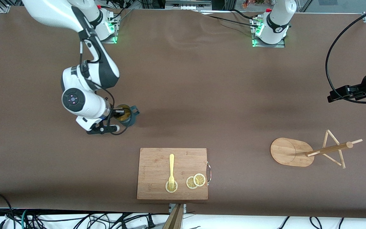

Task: Pass cup and hang on rack
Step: 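Carry the teal mug with the right gripper toward the table middle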

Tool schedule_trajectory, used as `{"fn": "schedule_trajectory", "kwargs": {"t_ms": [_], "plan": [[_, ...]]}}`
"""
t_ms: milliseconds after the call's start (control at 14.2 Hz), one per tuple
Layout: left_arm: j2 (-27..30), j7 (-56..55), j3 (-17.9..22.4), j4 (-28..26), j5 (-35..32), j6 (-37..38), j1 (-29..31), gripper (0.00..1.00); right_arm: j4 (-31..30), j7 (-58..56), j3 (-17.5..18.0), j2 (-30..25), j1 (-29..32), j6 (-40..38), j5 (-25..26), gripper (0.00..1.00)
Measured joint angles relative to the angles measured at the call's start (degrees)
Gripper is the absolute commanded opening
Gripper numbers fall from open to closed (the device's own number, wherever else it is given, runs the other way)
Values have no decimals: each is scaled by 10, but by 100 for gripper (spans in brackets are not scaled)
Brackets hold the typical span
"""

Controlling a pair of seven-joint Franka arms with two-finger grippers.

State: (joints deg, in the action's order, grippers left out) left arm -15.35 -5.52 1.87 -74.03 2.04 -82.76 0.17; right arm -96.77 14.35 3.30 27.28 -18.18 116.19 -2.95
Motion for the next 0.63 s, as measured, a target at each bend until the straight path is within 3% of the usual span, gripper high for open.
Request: {"fn": "schedule_trajectory", "kwargs": {"t_ms": [281,633], "plan": [[-1,0,0,1,0,0,0,100,60,128,5,25,-81,-3,-11,0],[-4,0,0,1,0,0,2,100,191,322,5,130,-177,5,-47,0]]}}
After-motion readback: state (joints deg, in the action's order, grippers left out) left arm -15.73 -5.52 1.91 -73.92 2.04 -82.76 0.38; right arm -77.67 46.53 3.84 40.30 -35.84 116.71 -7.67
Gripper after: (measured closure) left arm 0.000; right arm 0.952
